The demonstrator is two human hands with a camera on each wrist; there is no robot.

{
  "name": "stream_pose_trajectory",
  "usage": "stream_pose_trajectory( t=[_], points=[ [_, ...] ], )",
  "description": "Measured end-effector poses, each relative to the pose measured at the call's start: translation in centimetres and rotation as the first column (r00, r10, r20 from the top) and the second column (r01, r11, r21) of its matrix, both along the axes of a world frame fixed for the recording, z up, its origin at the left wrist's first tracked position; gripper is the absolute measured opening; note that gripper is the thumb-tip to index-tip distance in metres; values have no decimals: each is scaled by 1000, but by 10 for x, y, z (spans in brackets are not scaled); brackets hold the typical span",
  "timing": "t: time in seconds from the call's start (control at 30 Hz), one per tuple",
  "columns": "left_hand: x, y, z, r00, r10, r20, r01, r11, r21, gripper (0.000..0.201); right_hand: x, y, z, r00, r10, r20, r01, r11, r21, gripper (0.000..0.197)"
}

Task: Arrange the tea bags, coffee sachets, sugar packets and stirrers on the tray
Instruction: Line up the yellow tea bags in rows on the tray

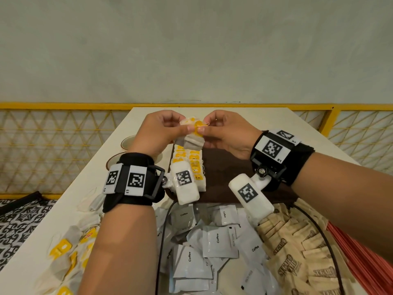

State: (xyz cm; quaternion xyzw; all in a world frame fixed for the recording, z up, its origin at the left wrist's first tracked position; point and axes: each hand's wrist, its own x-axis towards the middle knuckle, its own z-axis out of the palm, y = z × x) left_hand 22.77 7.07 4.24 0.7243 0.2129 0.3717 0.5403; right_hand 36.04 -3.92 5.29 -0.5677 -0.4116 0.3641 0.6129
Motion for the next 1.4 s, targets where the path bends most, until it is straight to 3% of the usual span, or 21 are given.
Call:
stream_pose_trajectory(
  t=[0.2, 0.53, 0.7, 0.83, 0.97, 1.2, 1.4],
  points=[
    [-2, 5, 0, 998, -52, 29, 55, 994, -93, 7, 8, -1, 2, 999, 16, -37, -15, 1000, 8, 19],
    [0, 9, -2, 999, 31, -25, -31, 999, 23, 14, 12, -10, 7, 997, 79, 15, -78, 996, -35, 18],
    [-15, 24, -4, 991, 134, 12, -134, 990, 41, 14, 19, -17, -6, 981, 84, 174, -40, 969, -243, 18],
    [-28, 36, -6, 986, 155, 61, -154, 988, -32, 18, 11, -18, -32, 916, 227, 331, -51, 884, -465, 17],
    [-34, 41, -6, 984, 161, 82, -158, 987, -40, 20, -1, -12, -47, 892, 309, 330, -103, 850, -517, 16],
    [-32, 34, -4, 989, 139, 41, -138, 990, -29, 18, -1, -8, -56, 871, 292, 396, -56, 858, -510, 16],
    [-30, 31, -2, 990, 140, 13, -140, 990, -20, 12, 2, -15, -54, 806, 417, 419, -80, 780, -621, 46]
  ],
)
